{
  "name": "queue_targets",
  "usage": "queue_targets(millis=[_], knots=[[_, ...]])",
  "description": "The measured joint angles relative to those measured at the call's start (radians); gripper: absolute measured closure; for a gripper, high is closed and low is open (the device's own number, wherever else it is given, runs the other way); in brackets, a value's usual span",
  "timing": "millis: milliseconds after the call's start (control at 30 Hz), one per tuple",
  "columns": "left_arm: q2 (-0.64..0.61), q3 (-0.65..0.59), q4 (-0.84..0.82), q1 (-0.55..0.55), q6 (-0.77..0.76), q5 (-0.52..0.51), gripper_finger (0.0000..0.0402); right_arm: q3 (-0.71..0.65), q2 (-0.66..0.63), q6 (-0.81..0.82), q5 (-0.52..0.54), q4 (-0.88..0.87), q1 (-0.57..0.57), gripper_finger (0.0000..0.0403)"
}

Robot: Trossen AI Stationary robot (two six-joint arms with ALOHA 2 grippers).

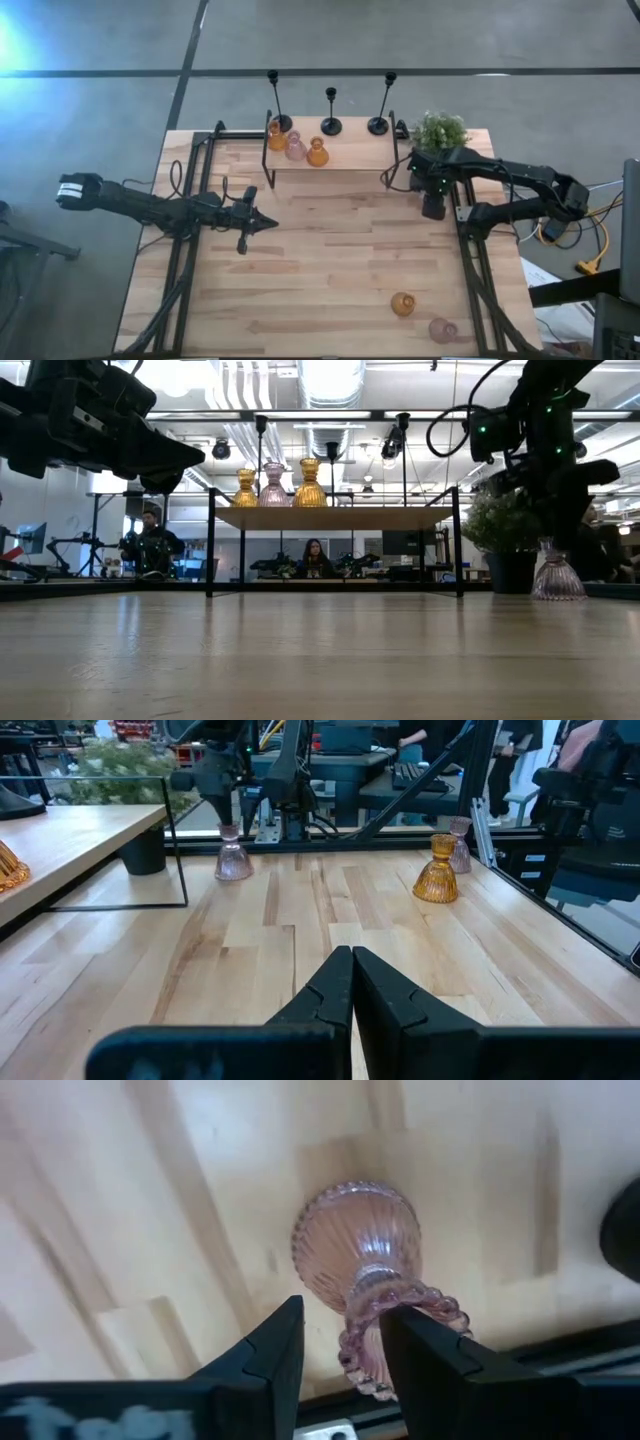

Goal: Pick & Place candle stick holders
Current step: Put the top pink glass candle holder on the shelf

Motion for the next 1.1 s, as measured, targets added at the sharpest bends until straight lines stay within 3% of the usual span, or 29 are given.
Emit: queue_targets(millis=[467, 800, 1100], knots=[[0.0, 0.0, 0.0, 0.0, 0.0, 0.0, 0.039, 0.013, 0.004, 0.0, -0.012, -0.01, 0.092, 0.0312], [0.0, 0.0, 0.0, 0.0, 0.0, 0.0, 0.039, 0.026, 0.108, -0.005, -0.01, -0.017, 0.092, 0.0349], [0.0, 0.0, 0.0, 0.0, 0.0, 0.0, 0.039, 0.14, 0.094, 0.035, -0.061, -0.086, 0.092, 0.0384]])
